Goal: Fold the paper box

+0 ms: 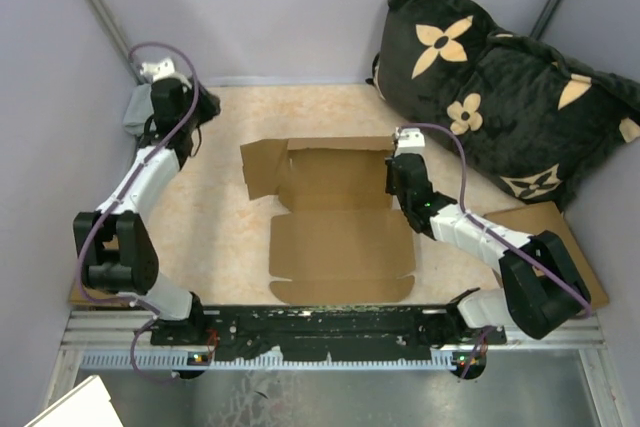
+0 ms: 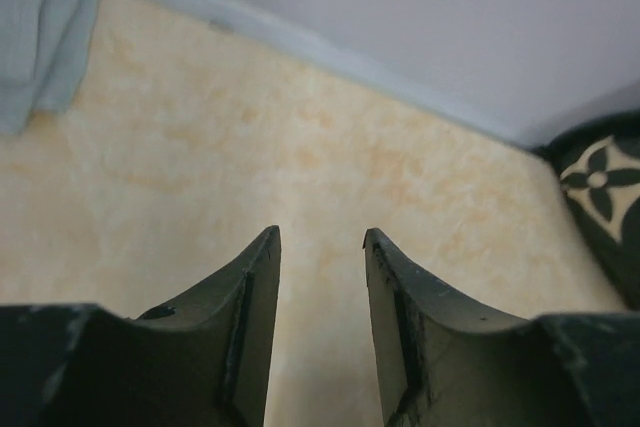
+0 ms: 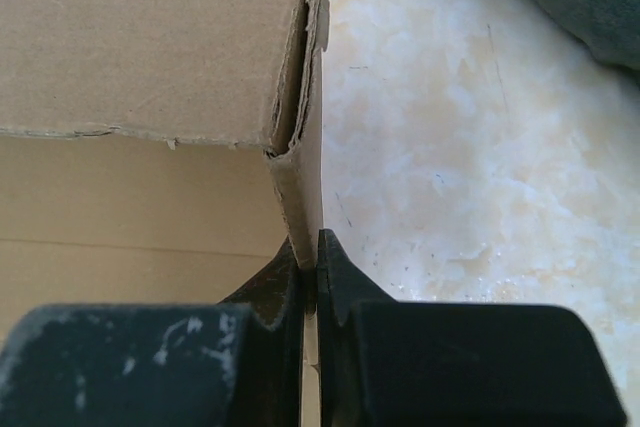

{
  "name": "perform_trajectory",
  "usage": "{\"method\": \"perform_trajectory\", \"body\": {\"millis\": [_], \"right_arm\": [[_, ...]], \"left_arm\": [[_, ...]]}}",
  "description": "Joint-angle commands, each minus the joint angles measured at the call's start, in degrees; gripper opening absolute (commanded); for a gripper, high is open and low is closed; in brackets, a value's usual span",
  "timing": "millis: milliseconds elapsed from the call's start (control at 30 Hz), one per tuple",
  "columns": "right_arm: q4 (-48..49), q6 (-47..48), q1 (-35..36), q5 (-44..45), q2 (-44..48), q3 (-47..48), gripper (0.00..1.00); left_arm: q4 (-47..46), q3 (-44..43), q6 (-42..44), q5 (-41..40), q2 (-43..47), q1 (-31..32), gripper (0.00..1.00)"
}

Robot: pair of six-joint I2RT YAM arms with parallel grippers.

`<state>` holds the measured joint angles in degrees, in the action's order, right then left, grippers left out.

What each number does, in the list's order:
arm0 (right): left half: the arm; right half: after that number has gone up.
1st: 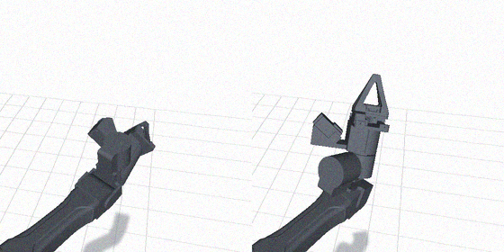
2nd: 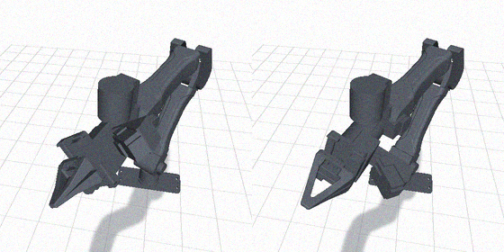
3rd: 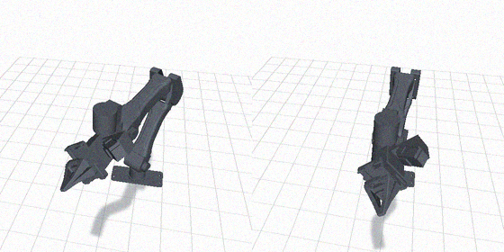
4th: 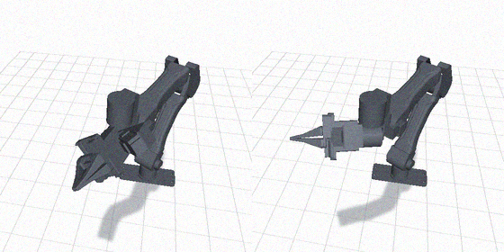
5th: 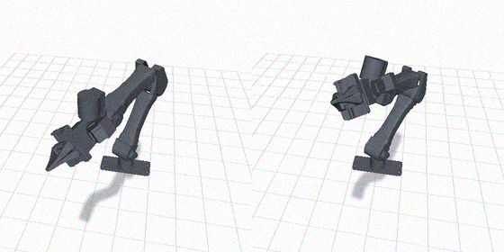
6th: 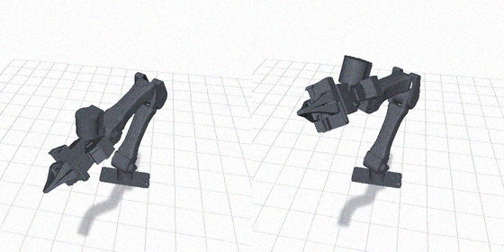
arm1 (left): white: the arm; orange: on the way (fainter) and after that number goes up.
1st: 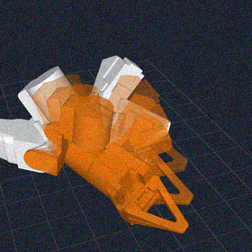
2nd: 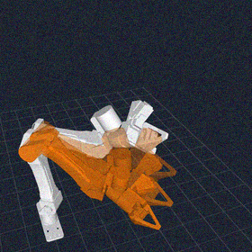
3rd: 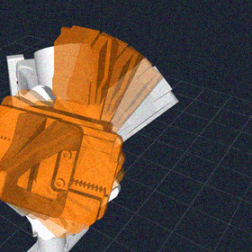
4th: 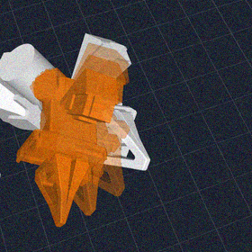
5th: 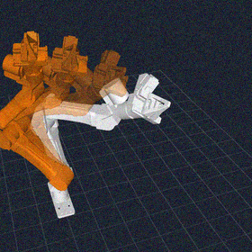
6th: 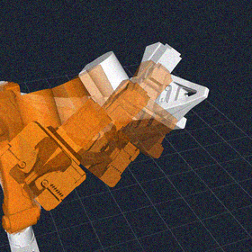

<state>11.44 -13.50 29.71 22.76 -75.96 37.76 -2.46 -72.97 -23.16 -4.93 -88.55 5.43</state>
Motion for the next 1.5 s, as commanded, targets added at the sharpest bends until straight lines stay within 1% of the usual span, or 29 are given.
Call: {"method": "perform_trajectory", "body": {"millis": [0,133,200,400,467,667,767,833,1033,1133,1233,1333,1467], "right_arm": [[-1.6,-2.0,-1.8,0.8,3.6,0.0,0.00],[-1.2,-2.4,-3.2,-1.8,4.5,-0.5,0.01],[-1.4,-2.4,-3.6,-3.1,4.3,-0.2,0.01],[-1.2,-2.7,-3.8,-6.5,3.7,0.0,0.01],[-1.5,-3.0,-3.9,-6.8,3.6,0.1,0.02],[-1.6,-4.1,-4.3,-7.6,3.3,0.1,0.02],[-1.7,-4.9,-4.5,-7.9,2.8,0.5,0.02],[-1.7,-5.0,-4.6,-8.3,2.3,0.9,0.02],[-1.9,-5.3,-4.5,-9.3,1.1,2.3,0.03],[-2.3,-5.4,-4.5,-9.6,1.1,2.6,0.03],[-2.2,-5.5,-4.5,-9.9,1.1,2.6,0.03],[-1.6,-5.7,-4.6,-10.7,1.7,2.2,0.03],[-1.2,-5.6,-4.5,-11.7,2.6,1.4,0.04]], "left_arm": [[-7.3,10.8,-3.7,16.6,0.3,-2.0,0.46],[-14.2,20.0,-4.3,19.8,2.1,-2.0,0.49],[-17.6,22.9,-3.2,21.7,2.6,-2.1,0.50],[-28.0,28.2,-4.1,31.3,1.2,-1.9,0.52],[-29.7,29.0,-4.9,34.2,1.0,-1.9,0.52],[-29.5,31.1,-3.7,41.3,2.7,-1.2,0.50],[-29.1,33.3,-4.3,44.5,5.7,-0.7,0.49],[-27.5,34.8,-3.5,45.3,8.5,-0.3,0.49],[-20.0,38.2,0.1,44.7,17.5,2.0,0.49],[-15.5,39.0,1.1,43.7,20.8,3.3,0.49],[-13.5,40.6,2.5,42.6,23.3,5.1,0.50],[-13.8,42.2,3.7,41.1,23.1,7.1,0.50],[-15.4,42.1,3.3,40.3,20.3,8.3,0.50]]}}
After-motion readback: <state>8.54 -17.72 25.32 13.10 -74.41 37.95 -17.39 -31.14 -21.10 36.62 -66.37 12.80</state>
